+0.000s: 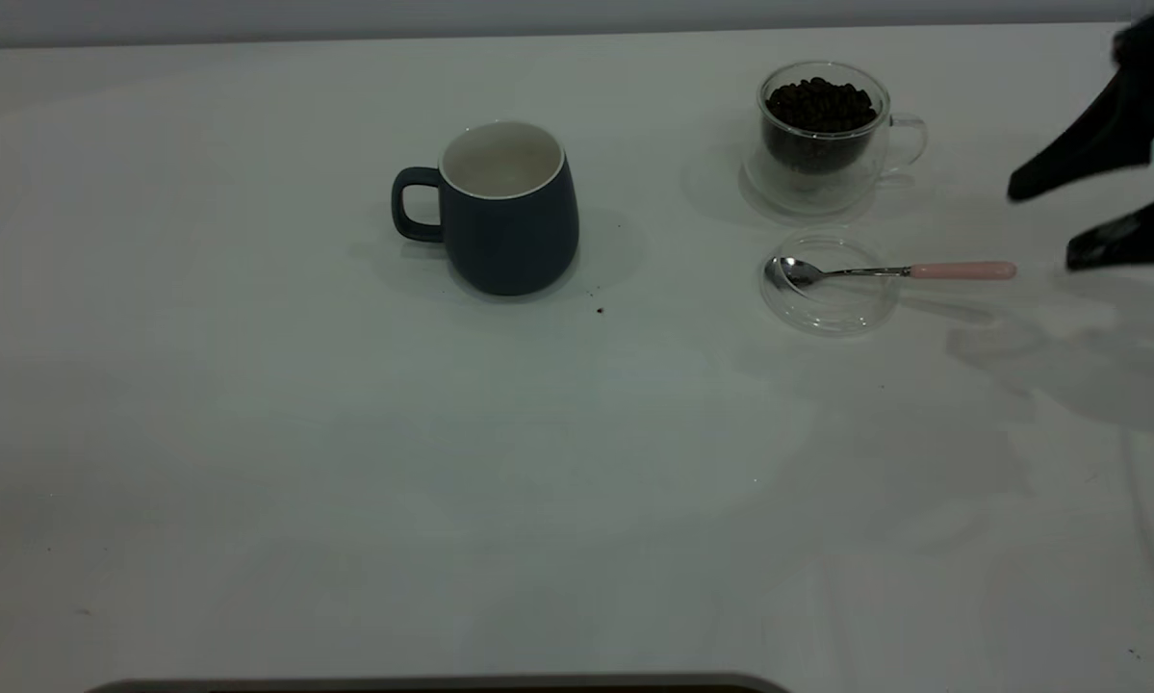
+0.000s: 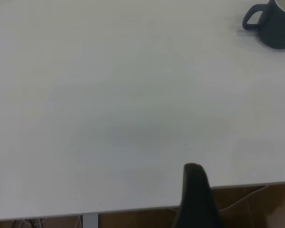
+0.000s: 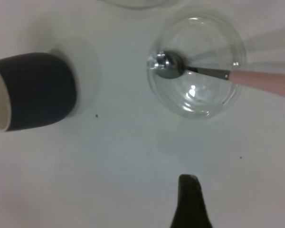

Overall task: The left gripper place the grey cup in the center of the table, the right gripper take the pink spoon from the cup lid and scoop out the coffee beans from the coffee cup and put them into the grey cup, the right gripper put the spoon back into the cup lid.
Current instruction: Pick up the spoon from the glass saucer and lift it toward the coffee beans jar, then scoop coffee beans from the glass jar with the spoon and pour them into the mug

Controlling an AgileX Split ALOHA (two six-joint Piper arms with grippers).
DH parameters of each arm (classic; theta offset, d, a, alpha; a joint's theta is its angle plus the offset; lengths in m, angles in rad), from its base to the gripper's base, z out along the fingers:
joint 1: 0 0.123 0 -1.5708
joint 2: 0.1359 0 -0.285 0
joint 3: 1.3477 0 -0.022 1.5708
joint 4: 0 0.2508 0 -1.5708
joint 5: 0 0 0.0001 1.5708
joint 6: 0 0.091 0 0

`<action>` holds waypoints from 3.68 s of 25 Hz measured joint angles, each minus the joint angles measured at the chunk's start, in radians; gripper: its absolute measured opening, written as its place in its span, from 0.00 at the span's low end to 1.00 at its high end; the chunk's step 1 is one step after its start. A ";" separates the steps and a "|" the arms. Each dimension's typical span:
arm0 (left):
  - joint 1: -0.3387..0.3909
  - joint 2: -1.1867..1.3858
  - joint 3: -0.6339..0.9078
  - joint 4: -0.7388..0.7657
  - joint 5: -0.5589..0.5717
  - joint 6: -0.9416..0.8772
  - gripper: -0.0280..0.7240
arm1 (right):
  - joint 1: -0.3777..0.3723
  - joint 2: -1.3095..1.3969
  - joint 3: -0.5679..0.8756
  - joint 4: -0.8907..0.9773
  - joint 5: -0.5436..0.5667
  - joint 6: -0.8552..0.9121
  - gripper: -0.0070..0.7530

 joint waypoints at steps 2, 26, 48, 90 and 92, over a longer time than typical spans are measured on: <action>0.000 0.000 0.000 0.000 0.000 0.000 0.79 | -0.007 0.052 0.000 0.062 0.000 -0.063 0.79; 0.000 0.000 0.000 0.000 0.000 -0.001 0.79 | -0.083 0.341 -0.103 0.349 0.189 -0.481 0.79; 0.000 0.000 0.000 0.000 0.000 0.000 0.79 | -0.016 0.374 -0.182 0.312 0.251 -0.435 0.62; 0.000 0.000 0.000 0.000 0.001 -0.001 0.79 | 0.077 0.133 -0.494 -0.151 0.026 -0.099 0.14; 0.000 0.000 0.000 0.000 0.001 -0.001 0.79 | 0.084 0.148 -0.498 -0.131 0.004 -0.124 0.14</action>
